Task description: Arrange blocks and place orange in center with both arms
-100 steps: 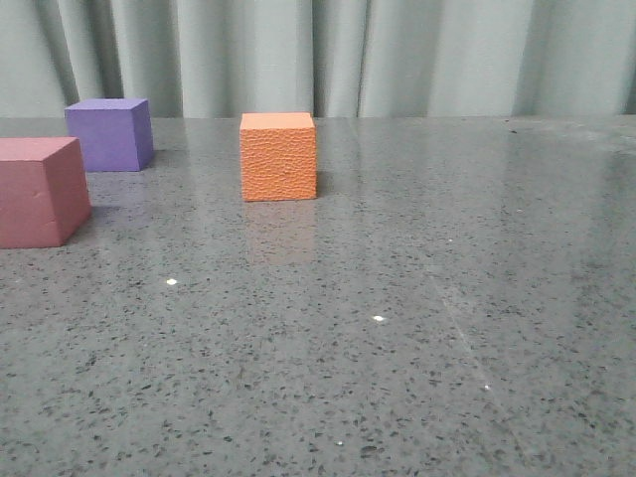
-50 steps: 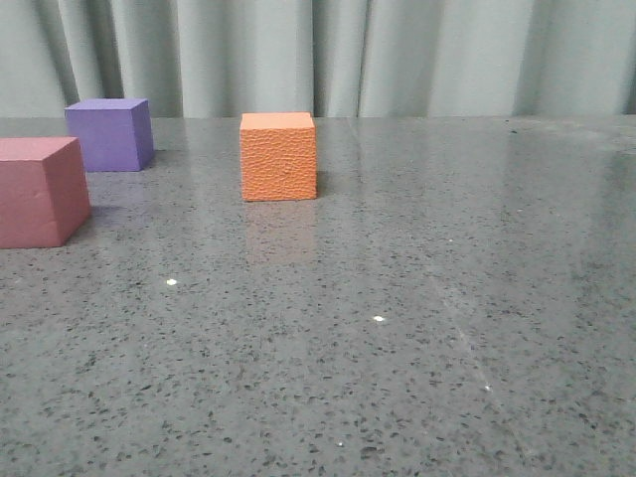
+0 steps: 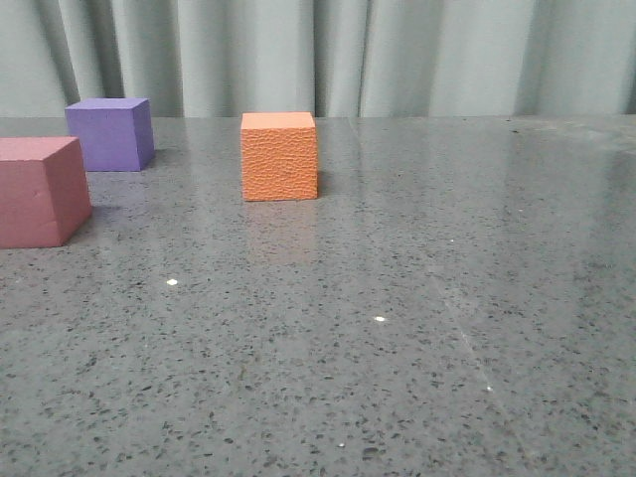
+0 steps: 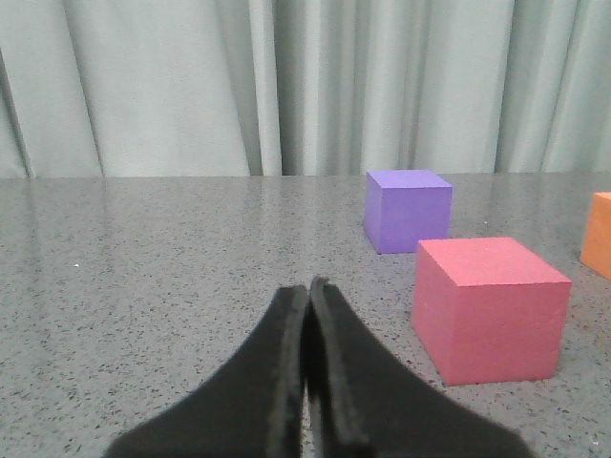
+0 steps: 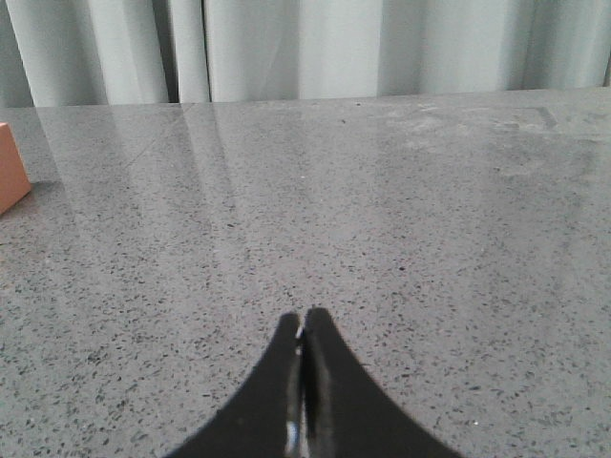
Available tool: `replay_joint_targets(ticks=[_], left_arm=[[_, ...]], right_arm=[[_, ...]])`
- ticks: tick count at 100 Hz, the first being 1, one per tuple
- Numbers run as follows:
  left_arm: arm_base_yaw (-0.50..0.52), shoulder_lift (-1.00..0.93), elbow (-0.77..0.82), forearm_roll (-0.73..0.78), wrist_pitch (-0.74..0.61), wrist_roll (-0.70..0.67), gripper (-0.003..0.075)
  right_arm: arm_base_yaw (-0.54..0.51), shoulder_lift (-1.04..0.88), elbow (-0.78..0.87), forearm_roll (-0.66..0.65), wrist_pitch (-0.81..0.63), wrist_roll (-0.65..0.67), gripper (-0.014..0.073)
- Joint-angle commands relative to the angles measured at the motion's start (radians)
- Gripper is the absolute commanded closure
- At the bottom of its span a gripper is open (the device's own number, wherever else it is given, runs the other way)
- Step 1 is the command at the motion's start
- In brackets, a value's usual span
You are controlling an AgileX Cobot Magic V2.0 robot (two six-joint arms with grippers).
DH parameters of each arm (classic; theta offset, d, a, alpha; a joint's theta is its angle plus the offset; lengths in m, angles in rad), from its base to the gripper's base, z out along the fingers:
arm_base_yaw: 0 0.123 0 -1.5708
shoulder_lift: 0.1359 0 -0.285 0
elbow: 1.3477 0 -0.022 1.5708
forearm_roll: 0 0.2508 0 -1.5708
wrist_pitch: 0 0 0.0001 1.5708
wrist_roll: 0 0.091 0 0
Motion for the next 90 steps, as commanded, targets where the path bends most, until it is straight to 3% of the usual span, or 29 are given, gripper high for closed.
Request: replay_joint_targets(ticks=[1,60,71,90], left_arm=[[-0.005,-0.032,0.056,-0.007,-0.077,-0.003,0.0739],[-0.005,-0.032,0.056,-0.007,-0.100,-0.003,0.0739],[-0.005,-0.032,0.037,-0.078,-0.131,-0.032,0.0739],[-0.005,0.019,-0.138,-0.144,0.007,-0.041,0.0739]], right_arm=[[-0.007,-0.020,-0.014,0.001,-0.090,-0.009,0.0661],[-0.007,-0.020,-0.014,0.001,-0.090,-0.009,0.0661],[-0.007,-0.020,-0.014,0.001,-0.090,-0.009,0.0661],[-0.007,-0.020,-0.014,0.001,-0.090,-0.009,0.0661]])
